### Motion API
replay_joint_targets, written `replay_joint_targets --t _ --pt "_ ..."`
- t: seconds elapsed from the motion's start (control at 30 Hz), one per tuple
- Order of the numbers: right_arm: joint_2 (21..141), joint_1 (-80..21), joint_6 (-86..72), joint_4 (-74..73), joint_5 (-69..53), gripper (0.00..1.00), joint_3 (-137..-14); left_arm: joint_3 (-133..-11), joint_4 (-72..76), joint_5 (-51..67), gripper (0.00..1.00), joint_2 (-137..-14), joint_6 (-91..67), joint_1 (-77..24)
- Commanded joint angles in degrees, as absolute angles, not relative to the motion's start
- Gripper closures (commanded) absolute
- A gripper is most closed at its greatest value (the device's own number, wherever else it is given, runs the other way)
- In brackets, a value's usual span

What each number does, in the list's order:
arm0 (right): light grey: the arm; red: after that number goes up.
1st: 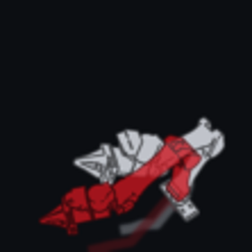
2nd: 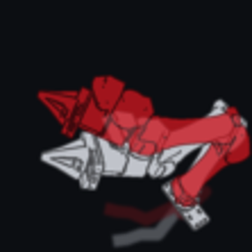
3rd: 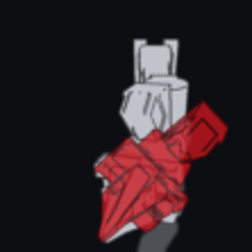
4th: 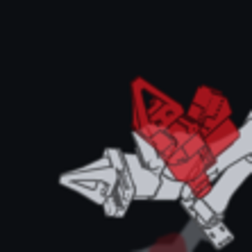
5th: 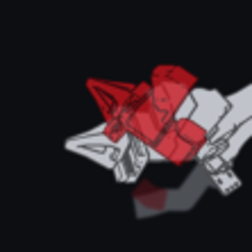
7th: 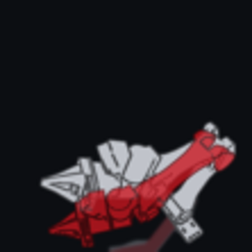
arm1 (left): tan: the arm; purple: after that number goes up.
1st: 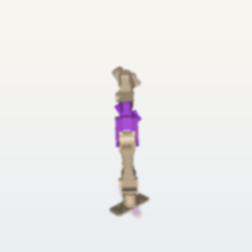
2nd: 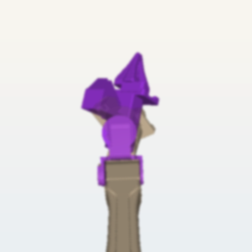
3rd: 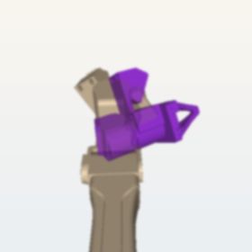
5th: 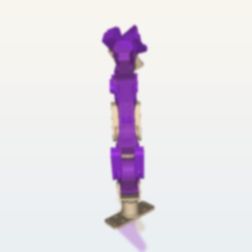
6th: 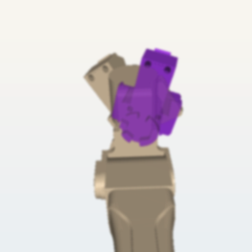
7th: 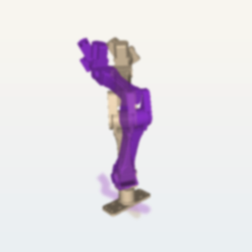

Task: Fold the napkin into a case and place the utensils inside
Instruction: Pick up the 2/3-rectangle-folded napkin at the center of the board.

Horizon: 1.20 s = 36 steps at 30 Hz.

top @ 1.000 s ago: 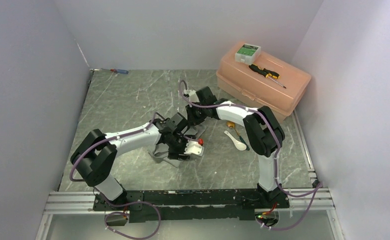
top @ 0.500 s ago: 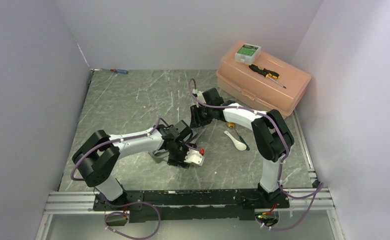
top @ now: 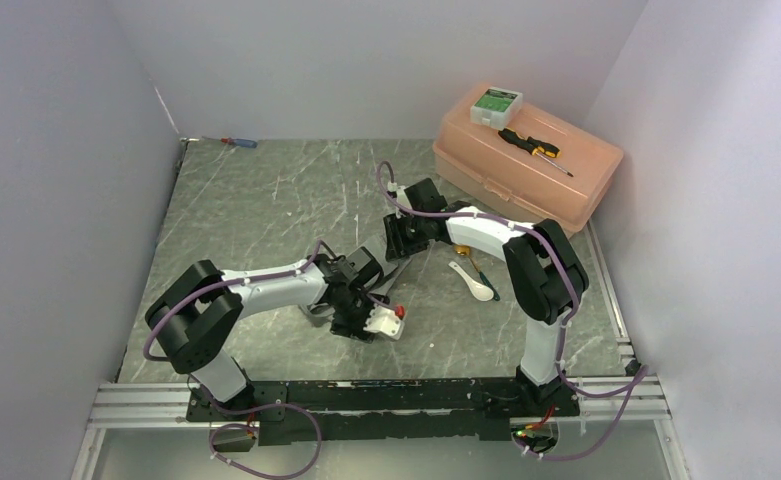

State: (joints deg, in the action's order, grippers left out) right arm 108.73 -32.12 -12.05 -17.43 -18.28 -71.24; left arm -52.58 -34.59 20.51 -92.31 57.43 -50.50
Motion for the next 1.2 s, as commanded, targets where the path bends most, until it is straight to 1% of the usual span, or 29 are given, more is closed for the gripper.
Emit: replay_joint_targets --t 0.0,0.13,0.23,0.33,0.37,0.4,0.57,0.7,0.83,0.9,0.93,1.03,1.17 --pt "107.2 -32.2 -12.5 -15.7 -20.2 0.57 -70.8 -51.3 -35.8 20.7 0.39 -92.2 60.3 -51.1" --pt "108.2 -32.1 -13.8 -14.2 -25.0 0.61 -70.3 -51.2 -37.0 19.9 0.40 -92.6 61.3 -51.1" --pt "109.7 -31.9 -13.8 -14.4 -26.8 0.75 -70.5 -50.7 -37.5 19.2 0.41 -93.0 62.2 -51.1" --pt "110.5 -30.4 -14.3 -14.2 -27.6 0.95 -70.4 -50.3 -38.3 18.9 0.42 -92.7 63.4 -51.1" --pt "110.6 -29.6 -14.2 -14.3 -27.5 0.99 -70.4 -50.1 -38.9 18.7 0.43 -92.6 63.9 -51.1" --pt "110.4 -28.9 -14.0 -14.3 -26.9 1.00 -70.4 -50.0 -39.3 18.7 0.43 -92.5 64.3 -51.1" --pt "109.4 -26.7 -12.4 -15.3 -23.6 1.00 -72.2 -49.5 -42.0 17.6 0.47 -93.2 67.0 -51.0" --pt "109.6 -26.8 -12.2 -15.4 -24.9 0.99 -73.4 -49.5 -43.4 16.9 0.48 -93.3 68.1 -51.0" --pt "109.4 -28.0 -12.0 -14.6 -26.6 0.85 -72.5 -48.9 -43.1 16.1 0.48 -92.9 68.7 -50.9" --pt "109.2 -28.9 -11.4 -14.8 -27.5 0.75 -72.5 -48.5 -43.1 15.7 0.49 -92.7 68.9 -50.9" --pt "108.9 -29.0 -11.1 -14.8 -27.9 0.73 -72.5 -48.3 -43.0 15.4 0.49 -92.6 68.9 -50.9" --pt "106.6 -28.8 -10.8 -15.1 -27.7 0.71 -72.5 -47.4 -43.5 14.7 0.50 -91.8 69.4 -50.4" --pt "102.2 -28.1 -10.4 -16.7 -22.7 0.69 -74.3 -45.7 -44.2 13.5 0.51 -90.0 71.0 -49.4"
